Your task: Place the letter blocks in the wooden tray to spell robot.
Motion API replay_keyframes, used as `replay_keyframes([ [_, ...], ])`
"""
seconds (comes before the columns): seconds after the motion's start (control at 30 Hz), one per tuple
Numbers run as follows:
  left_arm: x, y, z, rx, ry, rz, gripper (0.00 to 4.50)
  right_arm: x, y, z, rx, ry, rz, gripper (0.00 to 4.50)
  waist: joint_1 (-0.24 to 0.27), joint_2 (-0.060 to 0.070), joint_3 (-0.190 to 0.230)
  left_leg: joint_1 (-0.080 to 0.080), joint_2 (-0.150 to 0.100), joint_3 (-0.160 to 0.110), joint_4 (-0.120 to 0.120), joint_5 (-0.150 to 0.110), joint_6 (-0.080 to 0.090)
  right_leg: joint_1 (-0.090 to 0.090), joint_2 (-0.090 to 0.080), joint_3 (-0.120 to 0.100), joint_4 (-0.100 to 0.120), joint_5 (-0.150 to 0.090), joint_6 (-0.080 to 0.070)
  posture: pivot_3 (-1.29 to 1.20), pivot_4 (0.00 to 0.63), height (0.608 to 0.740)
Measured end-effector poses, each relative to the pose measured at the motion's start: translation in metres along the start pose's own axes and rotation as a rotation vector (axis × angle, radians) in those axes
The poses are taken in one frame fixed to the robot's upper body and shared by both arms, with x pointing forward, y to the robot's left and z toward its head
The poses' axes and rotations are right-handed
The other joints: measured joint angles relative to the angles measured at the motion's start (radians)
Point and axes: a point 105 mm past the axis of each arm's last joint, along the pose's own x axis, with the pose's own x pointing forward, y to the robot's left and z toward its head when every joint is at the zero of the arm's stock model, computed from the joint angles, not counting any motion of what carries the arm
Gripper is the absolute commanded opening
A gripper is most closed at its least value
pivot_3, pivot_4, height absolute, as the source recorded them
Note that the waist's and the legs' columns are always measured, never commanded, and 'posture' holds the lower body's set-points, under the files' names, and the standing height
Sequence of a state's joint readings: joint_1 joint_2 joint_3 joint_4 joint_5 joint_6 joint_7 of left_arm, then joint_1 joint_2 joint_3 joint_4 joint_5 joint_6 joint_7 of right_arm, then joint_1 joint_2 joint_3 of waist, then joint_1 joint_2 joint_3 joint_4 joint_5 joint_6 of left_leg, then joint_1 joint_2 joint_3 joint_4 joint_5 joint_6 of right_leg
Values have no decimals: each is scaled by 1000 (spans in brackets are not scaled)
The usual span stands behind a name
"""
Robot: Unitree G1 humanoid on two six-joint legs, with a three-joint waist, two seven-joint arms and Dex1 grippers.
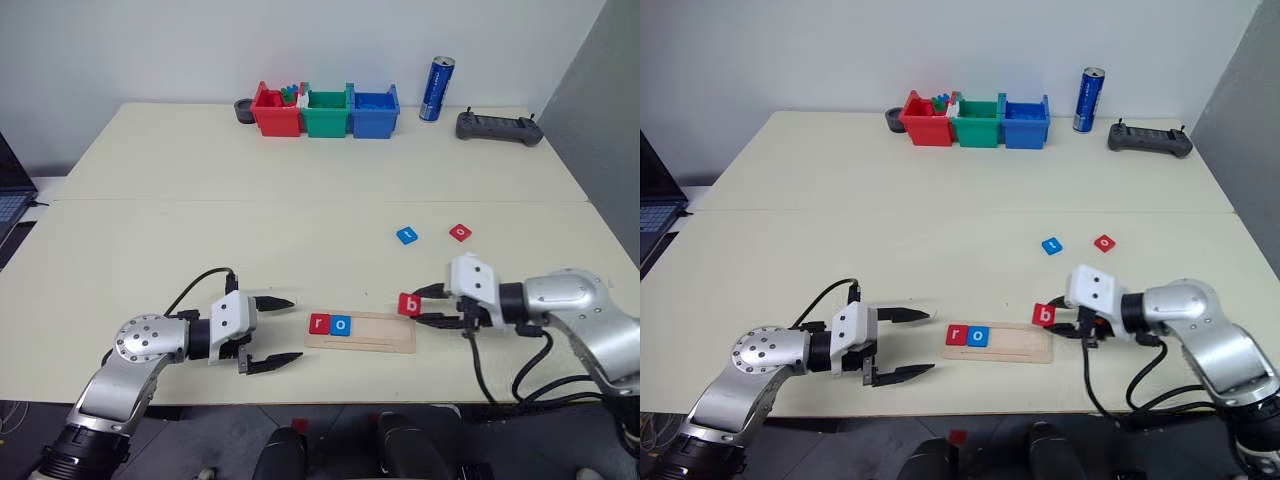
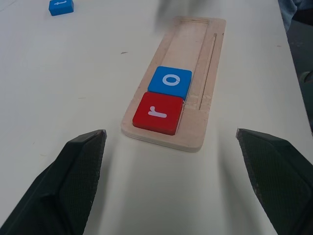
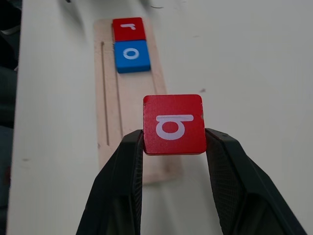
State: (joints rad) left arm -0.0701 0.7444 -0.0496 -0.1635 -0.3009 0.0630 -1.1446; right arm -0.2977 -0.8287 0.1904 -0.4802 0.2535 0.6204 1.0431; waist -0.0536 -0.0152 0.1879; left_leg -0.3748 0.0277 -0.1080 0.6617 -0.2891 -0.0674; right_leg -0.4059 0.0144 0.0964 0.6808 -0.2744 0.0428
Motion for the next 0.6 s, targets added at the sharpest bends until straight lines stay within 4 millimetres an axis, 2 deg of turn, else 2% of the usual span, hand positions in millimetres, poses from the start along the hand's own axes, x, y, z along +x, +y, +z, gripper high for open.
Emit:
replay_keyframes([
  [0.23,0,1,0,3,1,-1,4500,15,10,-7,43,63,21,1469,0,0,0,0,0,0,0,0,0,0,0,0,0,0,0,0,150,740],
  [0.6,-2,6,3,13,15,3,4500,46,14,8,26,51,64,1469,-3,0,0,0,0,0,0,0,0,0,0,0,0,0,0,0,150,740],
])
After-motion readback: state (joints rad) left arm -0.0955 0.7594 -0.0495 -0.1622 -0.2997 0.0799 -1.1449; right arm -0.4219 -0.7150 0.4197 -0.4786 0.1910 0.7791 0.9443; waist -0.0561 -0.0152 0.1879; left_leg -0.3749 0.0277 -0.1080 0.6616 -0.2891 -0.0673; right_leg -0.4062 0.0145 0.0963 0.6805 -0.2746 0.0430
